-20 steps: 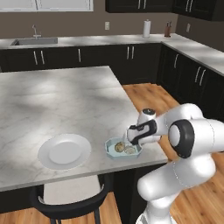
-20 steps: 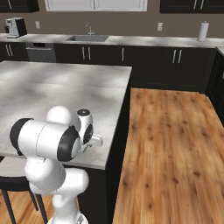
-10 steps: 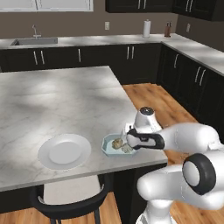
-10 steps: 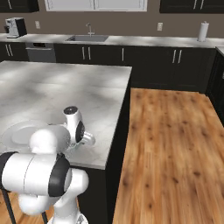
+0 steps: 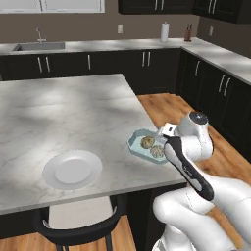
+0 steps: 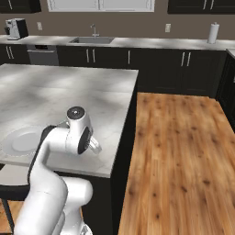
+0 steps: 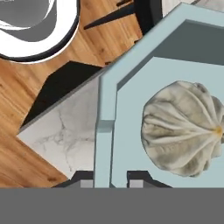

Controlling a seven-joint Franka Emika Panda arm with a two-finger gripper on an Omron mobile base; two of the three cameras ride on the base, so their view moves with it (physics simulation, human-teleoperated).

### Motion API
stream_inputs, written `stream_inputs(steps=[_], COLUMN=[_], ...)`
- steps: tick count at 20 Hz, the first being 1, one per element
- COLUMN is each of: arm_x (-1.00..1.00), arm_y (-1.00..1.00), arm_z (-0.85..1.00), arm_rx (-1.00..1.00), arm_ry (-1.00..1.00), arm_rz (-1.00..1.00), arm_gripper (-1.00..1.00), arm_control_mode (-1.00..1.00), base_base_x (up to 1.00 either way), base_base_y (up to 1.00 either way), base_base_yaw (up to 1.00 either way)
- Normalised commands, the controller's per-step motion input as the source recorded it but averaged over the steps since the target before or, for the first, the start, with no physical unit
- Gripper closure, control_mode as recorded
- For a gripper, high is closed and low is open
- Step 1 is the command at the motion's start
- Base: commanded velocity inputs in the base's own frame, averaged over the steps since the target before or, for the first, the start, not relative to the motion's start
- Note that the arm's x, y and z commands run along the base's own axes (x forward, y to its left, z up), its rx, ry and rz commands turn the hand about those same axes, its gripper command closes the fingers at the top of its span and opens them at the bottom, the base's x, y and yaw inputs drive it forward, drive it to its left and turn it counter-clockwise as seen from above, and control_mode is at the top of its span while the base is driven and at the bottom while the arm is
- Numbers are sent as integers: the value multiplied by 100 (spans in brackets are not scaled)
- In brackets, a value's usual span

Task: Place two dumplings into each of the tupperware containers and then place the containers in the fridge.

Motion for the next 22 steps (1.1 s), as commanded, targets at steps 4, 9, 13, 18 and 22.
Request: stream_inputs(steps=[4,9,13,18,22], arm_x=[-100,-100,-100,-100,-23], arm_y=[-3,-3,-1,-13,19], arm_z=[51,53,-32,-36,-60], arm_rx=[12,1,1,17,6], arm_ry=[-25,-17,-18,-22,-14], arm_rz=[-36,-39,-15,-1,-1], arm_gripper=[100,100,100,100,100], arm_control_mode=[-100,-100,-100,-100,-100], base_base_x=[0,0,0,0,0], base_base_y=[0,0,0,0,0], base_base_yaw=[0,0,0,0,0])
